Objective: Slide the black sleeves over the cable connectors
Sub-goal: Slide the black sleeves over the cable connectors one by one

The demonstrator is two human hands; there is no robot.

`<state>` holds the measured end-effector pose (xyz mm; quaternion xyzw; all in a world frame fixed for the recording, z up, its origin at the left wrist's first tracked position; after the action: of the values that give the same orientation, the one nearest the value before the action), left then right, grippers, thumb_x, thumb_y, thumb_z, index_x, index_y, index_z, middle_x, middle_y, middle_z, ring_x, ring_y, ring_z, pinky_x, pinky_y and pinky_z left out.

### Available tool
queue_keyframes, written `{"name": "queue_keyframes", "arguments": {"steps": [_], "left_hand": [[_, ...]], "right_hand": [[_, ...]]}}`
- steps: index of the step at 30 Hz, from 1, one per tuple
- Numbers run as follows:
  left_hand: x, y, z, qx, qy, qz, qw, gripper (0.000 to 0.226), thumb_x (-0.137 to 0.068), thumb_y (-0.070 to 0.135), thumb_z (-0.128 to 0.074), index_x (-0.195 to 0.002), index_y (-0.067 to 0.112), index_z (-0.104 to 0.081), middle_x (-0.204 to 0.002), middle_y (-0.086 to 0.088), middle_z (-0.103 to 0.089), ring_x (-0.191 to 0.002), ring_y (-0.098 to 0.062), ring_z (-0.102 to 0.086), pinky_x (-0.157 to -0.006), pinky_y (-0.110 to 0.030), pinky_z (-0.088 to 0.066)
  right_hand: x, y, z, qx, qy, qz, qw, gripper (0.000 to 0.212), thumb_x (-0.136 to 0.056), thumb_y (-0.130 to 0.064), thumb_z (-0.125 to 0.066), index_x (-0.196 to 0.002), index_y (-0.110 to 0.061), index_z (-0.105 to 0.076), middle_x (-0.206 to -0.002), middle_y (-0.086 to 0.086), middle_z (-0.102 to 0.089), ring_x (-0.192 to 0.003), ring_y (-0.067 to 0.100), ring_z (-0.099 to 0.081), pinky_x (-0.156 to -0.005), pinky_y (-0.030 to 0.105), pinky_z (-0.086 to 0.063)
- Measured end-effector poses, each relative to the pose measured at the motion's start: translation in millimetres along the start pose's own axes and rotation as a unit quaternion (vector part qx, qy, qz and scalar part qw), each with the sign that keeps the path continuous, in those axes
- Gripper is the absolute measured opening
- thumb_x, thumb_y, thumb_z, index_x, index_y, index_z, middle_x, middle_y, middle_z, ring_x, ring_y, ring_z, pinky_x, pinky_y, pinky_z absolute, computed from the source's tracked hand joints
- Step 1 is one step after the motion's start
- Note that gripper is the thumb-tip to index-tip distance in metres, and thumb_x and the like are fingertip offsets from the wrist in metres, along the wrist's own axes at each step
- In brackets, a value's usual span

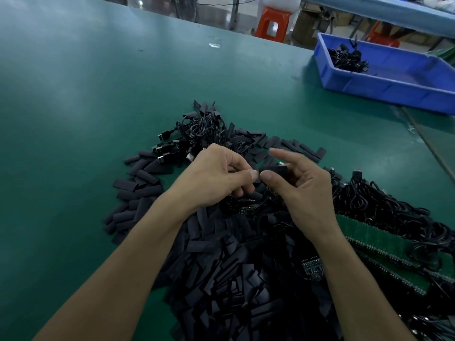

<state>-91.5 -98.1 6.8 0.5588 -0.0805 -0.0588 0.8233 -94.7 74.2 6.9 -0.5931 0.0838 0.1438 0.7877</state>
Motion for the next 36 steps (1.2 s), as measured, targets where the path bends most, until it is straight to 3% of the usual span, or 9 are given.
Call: {"name": "queue_keyframes", "arguments": {"steps": [1,4,10,14,19,22,27,32,36], "left_hand": [[0,0,0,0.0,0.005,0.002,1.0,0.017,-0.094,0.023,-0.069,-0.079,0.018,-0.075,-0.07,0.005,-0.076,-0.06,-0.005,-0.067,-0.062,-0.019,-0.053],[-1,-1,0,-0.002,0.016,0.006,1.0,0.017,-0.095,0.023,-0.068,-0.081,0.018,-0.075,-0.071,0.006,-0.076,-0.06,-0.005,-0.067,-0.067,-0.029,-0.058],[1,0,-4,-0.006,0.035,-0.001,0.999,0.019,-0.096,0.024,-0.067,-0.08,0.021,-0.075,-0.071,0.004,-0.076,-0.064,-0.013,-0.072,-0.076,-0.046,-0.062],[-1,-3,-4,-0.01,0.045,-0.008,0.999,0.019,-0.095,0.026,-0.068,-0.078,0.025,-0.075,-0.07,0.001,-0.076,-0.064,-0.013,-0.072,-0.066,-0.034,-0.059],[0,-3,-2,0.022,0.051,-0.01,0.998,0.017,-0.095,0.019,-0.069,-0.079,0.016,-0.076,-0.068,0.002,-0.075,-0.059,-0.011,-0.07,-0.056,-0.016,-0.049],[0,-1,-2,0.035,0.045,-0.012,0.998,0.018,-0.095,0.015,-0.069,-0.079,0.015,-0.076,-0.067,0.0,-0.075,-0.058,-0.009,-0.069,-0.054,-0.015,-0.048],[1,6,-9,0.104,0.03,-0.035,0.994,0.018,-0.096,0.009,-0.066,-0.081,0.012,-0.074,-0.065,0.0,-0.074,-0.056,-0.006,-0.067,-0.055,-0.013,-0.049],[0,5,-7,0.105,0.041,-0.047,0.993,0.019,-0.096,0.011,-0.066,-0.08,0.016,-0.075,-0.067,0.0,-0.075,-0.06,-0.01,-0.069,-0.058,-0.017,-0.053],[-2,0,-6,0.103,0.046,-0.047,0.993,0.022,-0.096,0.014,-0.067,-0.077,0.02,-0.075,-0.071,-0.004,-0.076,-0.065,-0.019,-0.072,-0.063,-0.024,-0.058]], "right_hand": [[1,2,2,-0.004,0.034,-0.009,0.999,0.034,-0.076,-0.035,-0.081,-0.107,-0.036,-0.068,-0.087,0.002,-0.073,-0.078,0.019,-0.069,-0.071,0.028,-0.057],[4,6,6,-0.049,0.137,-0.025,0.989,0.025,-0.075,-0.029,-0.084,-0.096,-0.029,-0.069,-0.082,-0.007,-0.074,-0.074,0.009,-0.07,-0.067,0.021,-0.055],[9,7,-3,-0.081,0.184,-0.018,0.979,0.024,-0.084,-0.016,-0.08,-0.1,-0.032,-0.073,-0.094,-0.014,-0.077,-0.088,0.01,-0.074,-0.079,0.023,-0.059],[10,5,-8,-0.082,0.192,-0.007,0.978,0.026,-0.084,-0.018,-0.079,-0.102,-0.036,-0.074,-0.095,-0.012,-0.078,-0.09,0.015,-0.074,-0.083,0.03,-0.06],[10,5,-13,-0.09,0.185,-0.01,0.979,0.028,-0.084,-0.013,-0.078,-0.104,-0.031,-0.073,-0.089,-0.009,-0.077,-0.084,0.014,-0.074,-0.079,0.028,-0.06],[11,2,-14,-0.118,0.181,-0.005,0.976,0.029,-0.086,-0.007,-0.076,-0.104,-0.029,-0.073,-0.086,-0.007,-0.077,-0.078,0.013,-0.073,-0.075,0.022,-0.058],[5,-12,-12,-0.095,0.187,0.02,0.978,0.033,-0.089,-0.013,-0.074,-0.111,-0.037,-0.067,-0.087,-0.011,-0.077,-0.081,0.005,-0.073,-0.073,0.014,-0.055],[4,-18,-15,-0.07,0.183,0.04,0.98,0.028,-0.091,-0.011,-0.072,-0.111,-0.03,-0.069,-0.083,-0.018,-0.075,-0.078,0.0,-0.071,-0.07,0.01,-0.052],[5,-20,-18,-0.056,0.175,0.043,0.982,0.025,-0.091,-0.015,-0.072,-0.11,-0.031,-0.07,-0.085,-0.012,-0.076,-0.077,0.004,-0.072,-0.067,0.014,-0.054]]}}
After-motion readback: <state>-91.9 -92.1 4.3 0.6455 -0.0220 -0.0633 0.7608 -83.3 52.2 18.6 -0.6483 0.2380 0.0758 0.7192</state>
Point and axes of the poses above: each hand's wrist, its own x-axis away from the middle knuckle, its own z-axis out of the back of the hand, y = z × x, the point moved 5 cm from there along -x, towards the middle knuckle
